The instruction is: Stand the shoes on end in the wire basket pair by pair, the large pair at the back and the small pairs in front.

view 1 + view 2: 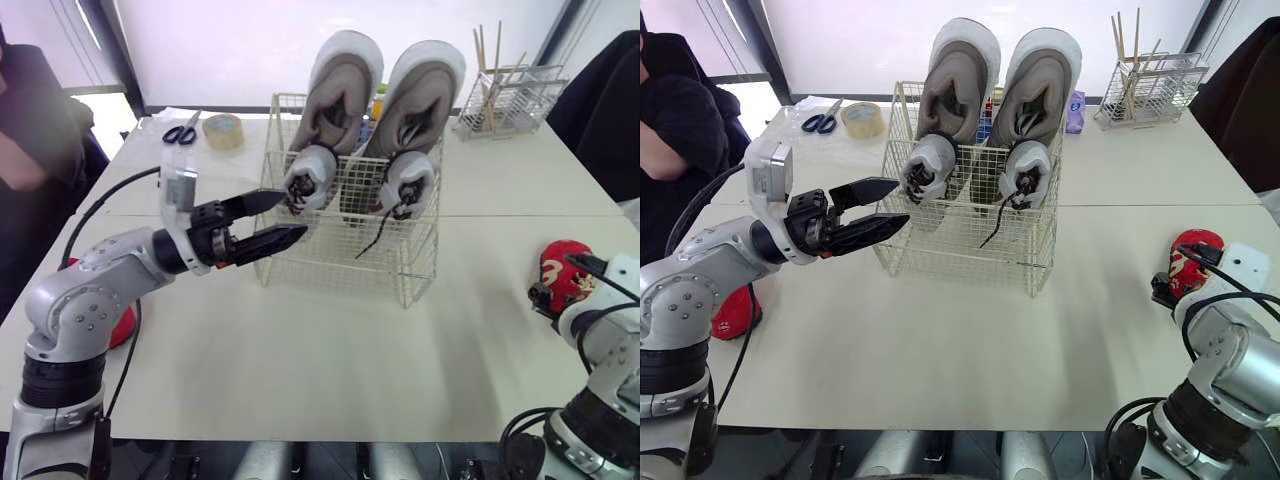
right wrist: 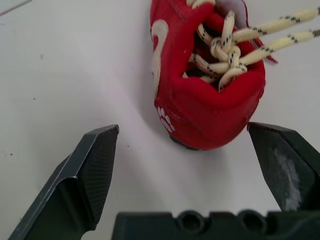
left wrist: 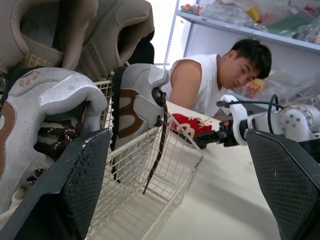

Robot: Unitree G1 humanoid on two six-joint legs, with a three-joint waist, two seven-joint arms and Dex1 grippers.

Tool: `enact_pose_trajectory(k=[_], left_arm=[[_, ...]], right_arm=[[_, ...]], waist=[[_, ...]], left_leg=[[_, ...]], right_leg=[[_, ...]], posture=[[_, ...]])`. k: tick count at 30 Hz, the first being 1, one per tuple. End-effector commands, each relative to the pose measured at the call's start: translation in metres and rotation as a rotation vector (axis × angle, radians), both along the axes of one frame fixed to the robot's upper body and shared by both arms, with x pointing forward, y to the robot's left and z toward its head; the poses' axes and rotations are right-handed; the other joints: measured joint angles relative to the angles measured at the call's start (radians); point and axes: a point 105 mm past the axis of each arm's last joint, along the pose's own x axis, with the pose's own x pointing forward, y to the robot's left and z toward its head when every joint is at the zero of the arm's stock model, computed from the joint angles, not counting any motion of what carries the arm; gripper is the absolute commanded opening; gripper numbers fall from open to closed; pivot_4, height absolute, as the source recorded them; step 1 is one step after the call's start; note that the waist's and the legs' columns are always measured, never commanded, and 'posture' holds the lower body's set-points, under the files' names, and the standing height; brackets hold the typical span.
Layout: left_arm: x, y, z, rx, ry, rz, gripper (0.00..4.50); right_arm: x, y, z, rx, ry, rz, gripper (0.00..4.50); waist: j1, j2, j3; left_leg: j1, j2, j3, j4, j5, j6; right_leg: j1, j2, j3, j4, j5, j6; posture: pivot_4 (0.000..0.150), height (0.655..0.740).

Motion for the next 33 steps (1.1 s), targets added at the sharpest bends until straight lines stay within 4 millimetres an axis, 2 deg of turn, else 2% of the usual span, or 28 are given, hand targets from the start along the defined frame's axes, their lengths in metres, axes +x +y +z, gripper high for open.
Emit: enact_pose_trajectory(k=[1, 5, 6, 7, 11, 14, 16, 19, 20, 23, 24, 27, 28, 29, 31, 32, 33], left_arm=[[-0.006, 0.002, 0.011, -0.003, -0.061, 0.012, 4.43], [-0.008, 0.001, 0.012, 0.006, -0.071, 0.024, 4.43], [-0.008, 0.000, 0.013, 0.007, -0.073, 0.025, 4.50], [-0.008, 0.001, 0.013, 0.008, -0.075, 0.028, 4.50], [-0.007, 0.001, 0.015, 0.012, -0.082, 0.046, 4.50], [-0.007, 0.002, 0.016, 0.016, -0.085, 0.052, 4.50], [-0.007, 0.002, 0.016, 0.018, -0.087, 0.055, 4.50], [-0.006, 0.002, 0.017, 0.021, -0.090, 0.059, 4.50], [-0.005, 0.002, 0.018, 0.022, -0.091, 0.059, 4.50], [-0.003, 0.004, 0.021, 0.023, -0.093, 0.059, 4.50], [-0.002, 0.004, 0.022, 0.022, -0.093, 0.059, 4.50], [0.003, 0.008, 0.031, 0.001, -0.090, 0.055, 4.50], [0.004, 0.009, 0.034, -0.009, -0.086, 0.050, 4.50], [0.006, 0.010, 0.036, -0.015, -0.082, 0.046, 4.50], [0.009, 0.013, 0.047, -0.043, -0.074, 0.028, 4.50], [0.010, 0.015, 0.050, -0.052, -0.071, 0.021, 4.50], [0.012, 0.018, 0.057, -0.062, -0.067, 0.010, 4.50]], right_arm=[[0.008, -0.002, 0.011, -0.032, -0.056, -0.007, 4.50], [0.016, -0.009, 0.008, -0.038, -0.061, -0.018, 4.50], [0.017, -0.010, 0.007, -0.036, -0.063, -0.025, 3.99], [0.017, -0.011, 0.006, -0.035, -0.065, -0.028, 3.70], [0.021, -0.014, 0.009, -0.041, -0.094, -0.037, 1.66], [0.024, -0.015, 0.012, -0.051, -0.111, -0.033, 0.44], [0.025, -0.015, 0.014, -0.061, -0.123, -0.025, 0.00], [0.027, -0.016, 0.024, -0.116, -0.151, 0.009, 0.00], [0.028, -0.016, 0.034, -0.157, -0.175, 0.040, 0.00], [0.038, -0.015, 0.083, -0.298, -0.351, 0.162, 0.00], [0.040, -0.014, 0.092, -0.318, -0.385, 0.187, 0.00], [0.044, -0.001, 0.163, -0.531, -0.589, 0.363, 0.00], [0.043, 0.007, 0.183, -0.602, -0.640, 0.426, 0.00], [0.043, 0.012, 0.193, -0.640, -0.665, 0.463, 0.00], [0.039, 0.042, 0.237, -0.808, -0.793, 0.639, 0.00], [0.036, 0.053, 0.250, -0.866, -0.830, 0.695, 0.00], [0.032, 0.071, 0.270, -0.975, -0.878, 0.790, 0.00]], waist=[[0.000, 0.000, 0.000], [-0.001, 0.000, 0.000], [-0.001, 0.000, 0.000], [-0.001, 0.000, 0.000], [-0.001, 0.000, 0.000], [-0.001, 0.000, 0.000], [-0.001, 0.000, 0.000], [-0.001, 0.000, 0.000], [0.000, 0.000, 0.000], [0.000, 0.003, 0.001], [0.000, 0.003, 0.001], [0.000, 0.003, 0.001], [-0.001, 0.003, 0.002], [-0.003, 0.004, 0.002], [-0.005, 0.003, 0.002], [-0.008, 0.004, 0.002], [-0.010, 0.003, 0.002]], left_leg=[[0.000, 0.000, 0.000, 0.000, 0.000, 0.000], [0.000, 0.000, 0.000, 0.000, 0.003, -0.004], [0.000, 0.000, 0.000, 0.000, 0.003, -0.004], [0.000, 0.000, 0.000, 0.000, 0.003, -0.004], [0.000, 0.000, 0.000, 0.000, 0.003, -0.004], [0.000, 0.000, 0.000, 0.000, 0.003, -0.004], [0.000, 0.000, 0.000, 0.000, 0.003, -0.004], [0.000, 0.000, 0.000, 0.000, 0.003, -0.004], [0.000, 0.000, 0.000, 0.000, 0.003, -0.004], [0.000, 0.000, 0.001, 0.000, 0.003, -0.004], [0.000, 0.000, 0.001, 0.000, 0.003, -0.004], [0.000, 0.000, 0.001, 0.000, 0.002, -0.003], [0.000, 0.000, 0.001, 0.000, 0.002, -0.002], [0.000, 0.000, 0.001, 0.000, 0.002, -0.002], [0.001, 0.001, 0.001, -0.001, 0.001, 0.000], [0.001, 0.001, 0.001, -0.001, 0.001, 0.000], [0.001, 0.001, 0.001, 0.000, 0.001, 0.000]], right_leg=[[0.000, 0.000, 0.000, 0.000, 0.000, 0.000], [0.000, 0.000, 0.000, 0.000, 0.000, 0.000], [0.000, 0.000, 0.000, 0.000, 0.000, 0.000], [0.000, 0.000, 0.000, 0.000, 0.000, 0.000], [0.000, 0.000, 0.000, 0.000, 0.000, 0.000], [0.000, 0.000, 0.000, 0.000, 0.000, 0.000], [0.000, 0.000, 0.000, 0.000, 0.000, 0.000], [0.000, 0.000, 0.000, 0.000, 0.000, 0.000], [0.000, 0.000, 0.000, 0.000, 0.000, 0.000], [0.000, 0.000, 0.000, 0.000, 0.000, 0.000], [0.000, 0.000, 0.000, 0.000, 0.000, 0.000], [0.000, 0.001, 0.000, 0.000, 0.000, 0.000], [0.000, 0.001, 0.000, 0.000, 0.000, 0.000], [0.000, 0.001, 0.000, 0.000, 0.000, 0.000], [0.000, 0.001, 0.000, 0.000, 0.000, 0.000], [0.000, 0.002, 0.000, 0.000, 0.000, 0.000], [0.000, 0.002, 0.000, 0.000, 0.000, 0.000]], posture=[[0.150, 0.7400], [0.150, 0.7400], [0.150, 0.7400], [0.150, 0.7400], [0.150, 0.7400], [0.150, 0.7400], [0.150, 0.7400], [0.150, 0.7400], [0.150, 0.7400], [0.150, 0.7400], [0.150, 0.7400], [0.150, 0.7400], [0.150, 0.7400], [0.150, 0.7400], [0.150, 0.7400], [0.150, 0.7400], [0.150, 0.7400]])
